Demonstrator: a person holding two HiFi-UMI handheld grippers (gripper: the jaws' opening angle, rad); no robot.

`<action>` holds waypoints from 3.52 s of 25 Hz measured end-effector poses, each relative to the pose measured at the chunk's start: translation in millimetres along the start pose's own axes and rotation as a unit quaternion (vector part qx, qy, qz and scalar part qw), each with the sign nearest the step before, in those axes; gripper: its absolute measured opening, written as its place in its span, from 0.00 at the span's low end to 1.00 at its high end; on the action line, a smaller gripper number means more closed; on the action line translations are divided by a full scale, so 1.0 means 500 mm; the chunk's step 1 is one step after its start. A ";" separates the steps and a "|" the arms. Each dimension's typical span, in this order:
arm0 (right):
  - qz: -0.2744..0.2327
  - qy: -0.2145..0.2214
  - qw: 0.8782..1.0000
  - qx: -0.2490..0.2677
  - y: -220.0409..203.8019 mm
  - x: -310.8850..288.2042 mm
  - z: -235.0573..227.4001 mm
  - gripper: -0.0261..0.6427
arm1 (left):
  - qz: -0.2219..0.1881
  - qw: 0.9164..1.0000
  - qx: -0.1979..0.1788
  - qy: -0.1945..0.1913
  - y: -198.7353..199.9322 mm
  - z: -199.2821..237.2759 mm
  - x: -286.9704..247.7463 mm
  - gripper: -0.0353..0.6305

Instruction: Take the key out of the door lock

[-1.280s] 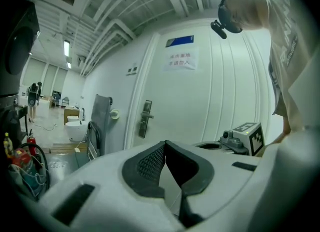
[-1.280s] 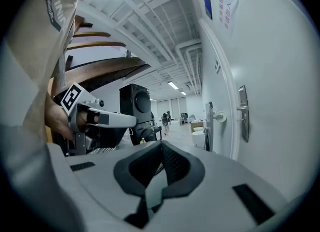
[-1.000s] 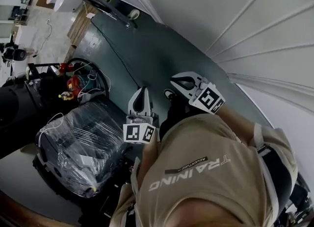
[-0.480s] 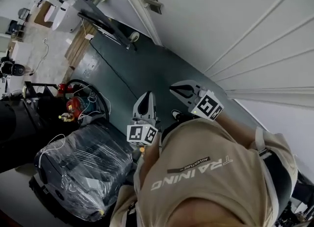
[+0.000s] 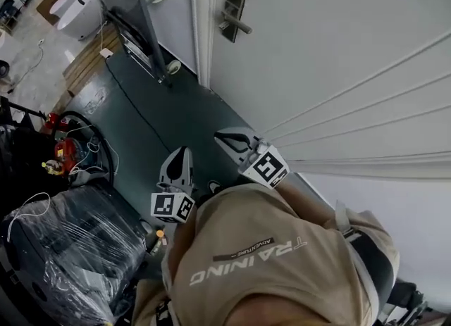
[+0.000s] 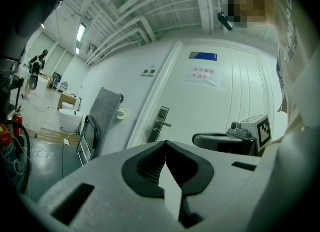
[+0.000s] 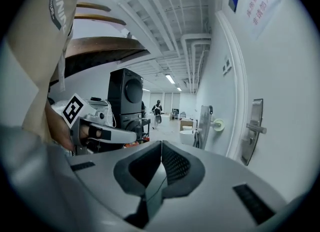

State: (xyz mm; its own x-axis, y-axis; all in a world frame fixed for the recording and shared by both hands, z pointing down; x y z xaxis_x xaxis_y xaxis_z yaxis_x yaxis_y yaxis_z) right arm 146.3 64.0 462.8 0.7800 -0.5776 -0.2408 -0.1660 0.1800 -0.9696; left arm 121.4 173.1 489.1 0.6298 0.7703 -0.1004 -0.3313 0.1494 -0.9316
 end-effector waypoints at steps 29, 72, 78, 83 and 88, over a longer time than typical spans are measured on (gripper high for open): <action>-0.076 0.100 0.985 -0.122 0.026 -0.154 -0.258 0.06 | 0.041 0.997 -0.040 0.043 0.083 0.030 -0.243 0.07; -0.026 -0.069 0.993 -0.087 0.065 -0.432 -0.466 0.06 | 0.035 0.998 -0.029 -0.037 0.228 0.418 -0.474 0.07; -0.013 -0.092 0.992 -0.088 0.063 -0.485 -0.447 0.06 | 0.033 0.998 -0.031 -0.042 0.232 0.499 -0.457 0.07; 0.006 -0.077 0.994 -0.082 0.067 -0.506 -0.449 0.06 | 0.036 0.999 -0.005 -0.014 0.220 0.542 -0.456 0.07; 0.000 -0.075 0.993 -0.094 0.079 -0.501 -0.475 0.06 | 0.046 0.999 0.007 0.007 0.227 0.540 -0.491 0.07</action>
State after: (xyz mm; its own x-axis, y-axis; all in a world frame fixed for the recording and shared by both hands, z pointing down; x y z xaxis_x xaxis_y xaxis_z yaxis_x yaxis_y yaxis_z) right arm -198.7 26.8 474.4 0.8590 -0.4495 -0.2452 -0.2649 0.0198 -0.9641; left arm -260.4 168.4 502.2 0.6061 0.7723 -0.1902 -0.3983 0.0877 -0.9131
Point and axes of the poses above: the fingertips, and each gripper's own axes: x backward along the fingers, z to its left, y out of its top, the point moved 2 cm from there along x, backward along the fingers, and after that the axes turned 5 degrees about y, right-handed, at the moved point
